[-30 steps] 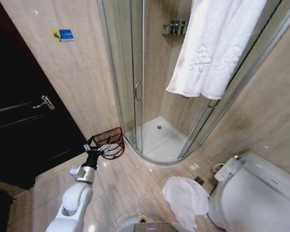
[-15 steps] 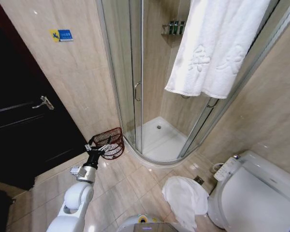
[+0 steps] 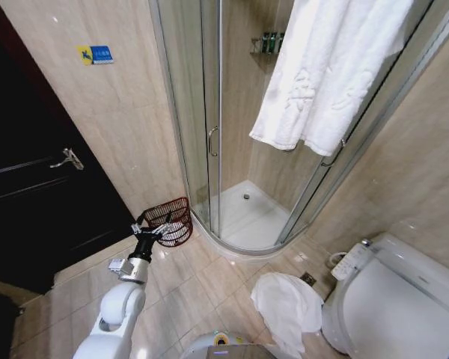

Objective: Discard the used towel into the hamper.

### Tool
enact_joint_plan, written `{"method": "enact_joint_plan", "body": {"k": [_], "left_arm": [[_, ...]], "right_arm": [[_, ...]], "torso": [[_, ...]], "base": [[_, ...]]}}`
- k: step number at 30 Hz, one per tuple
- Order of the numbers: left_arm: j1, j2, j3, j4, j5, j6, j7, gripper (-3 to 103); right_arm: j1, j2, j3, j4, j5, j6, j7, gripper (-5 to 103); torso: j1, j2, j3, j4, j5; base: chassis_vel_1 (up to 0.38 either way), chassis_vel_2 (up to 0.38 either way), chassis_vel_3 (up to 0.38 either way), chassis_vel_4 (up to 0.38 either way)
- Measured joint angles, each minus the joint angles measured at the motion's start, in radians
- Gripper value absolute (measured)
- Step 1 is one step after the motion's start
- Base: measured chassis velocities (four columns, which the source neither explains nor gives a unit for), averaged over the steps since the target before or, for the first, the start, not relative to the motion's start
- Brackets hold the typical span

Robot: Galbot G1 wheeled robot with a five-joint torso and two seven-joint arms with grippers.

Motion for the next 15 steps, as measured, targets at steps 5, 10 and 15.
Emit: {"method": "enact_joint_plan", "body": {"k": [5,10,15], "left_arm": [[0.007,-0.002,-0.003,-0.007,0.002,0.0,0.0,100],[0.009,-0.002,-0.008,-0.017,0.003,0.004,0.0,100],[0.009,-0.004,-0.006,-0.022,0.005,0.007,0.0,100]], "right_arm": [[-0.007,0.001,0.005,-0.002,0.042,0.015,-0.001,94],[-0.012,-0.004,0.003,0.001,0.05,0.02,-0.001,73],[-0.01,-0.005,-0.003,-0.001,0.051,0.02,-0.001,57]], "torso": [[0.0,0.0,0.0,0.0,0.0],[0.0,0.0,0.0,0.0,0.0],[0.0,0.0,0.0,0.0,0.0001]], "base": [[0.0,0.0,0.0,0.0],[0.0,0.0,0.0,0.0],[0.0,0.0,0.0,0.0]]}}
